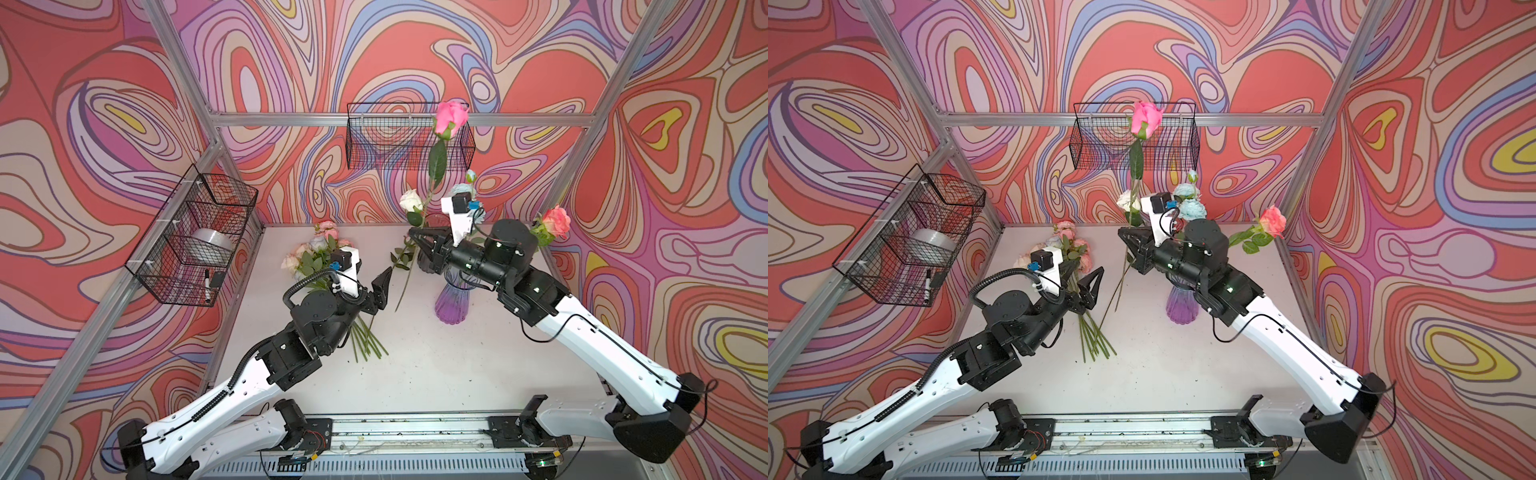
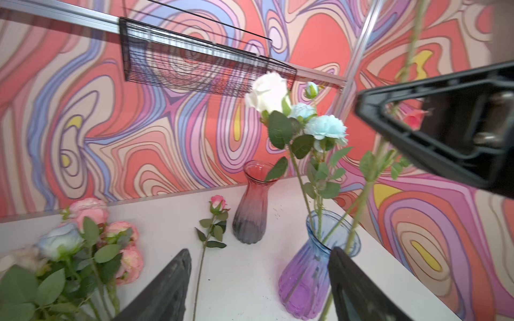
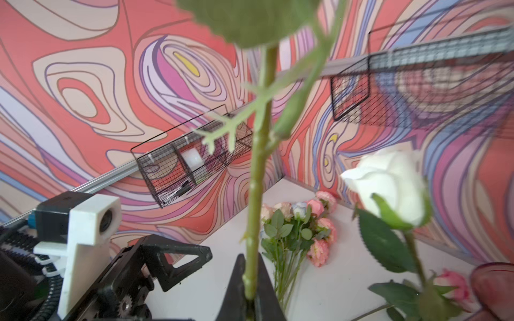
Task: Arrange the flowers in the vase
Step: 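Close the right gripper on the pink rose stem and open the left gripper, then lower the pink rose into the vase with the right gripper while the left reaches out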
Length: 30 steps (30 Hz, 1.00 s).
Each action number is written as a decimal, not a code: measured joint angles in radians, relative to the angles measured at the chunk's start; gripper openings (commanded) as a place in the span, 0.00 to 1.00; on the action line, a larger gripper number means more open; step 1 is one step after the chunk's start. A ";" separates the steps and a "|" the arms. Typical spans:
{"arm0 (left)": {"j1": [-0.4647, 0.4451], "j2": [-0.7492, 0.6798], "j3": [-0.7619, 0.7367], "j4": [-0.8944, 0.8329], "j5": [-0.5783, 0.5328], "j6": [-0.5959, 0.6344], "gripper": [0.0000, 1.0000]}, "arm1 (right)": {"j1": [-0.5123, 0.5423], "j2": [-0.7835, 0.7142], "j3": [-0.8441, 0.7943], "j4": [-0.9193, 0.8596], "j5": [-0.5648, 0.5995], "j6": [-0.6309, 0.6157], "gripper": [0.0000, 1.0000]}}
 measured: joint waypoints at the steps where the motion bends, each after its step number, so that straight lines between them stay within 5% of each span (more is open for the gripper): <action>1: 0.000 0.002 0.000 -0.003 -0.029 0.000 0.77 | 0.000 -0.019 0.002 -0.009 0.037 -0.025 0.03; 14: 0.010 0.123 0.036 -0.090 -0.146 -0.051 0.78 | -0.017 -0.152 -0.040 -0.029 0.505 -0.341 0.02; 24: 0.014 0.156 0.047 -0.123 -0.146 -0.067 0.78 | -0.192 -0.101 -0.085 -0.066 0.518 -0.280 0.05; 30: 0.014 0.165 0.053 -0.128 -0.143 -0.068 0.78 | -0.206 -0.095 -0.155 -0.114 0.492 -0.211 0.09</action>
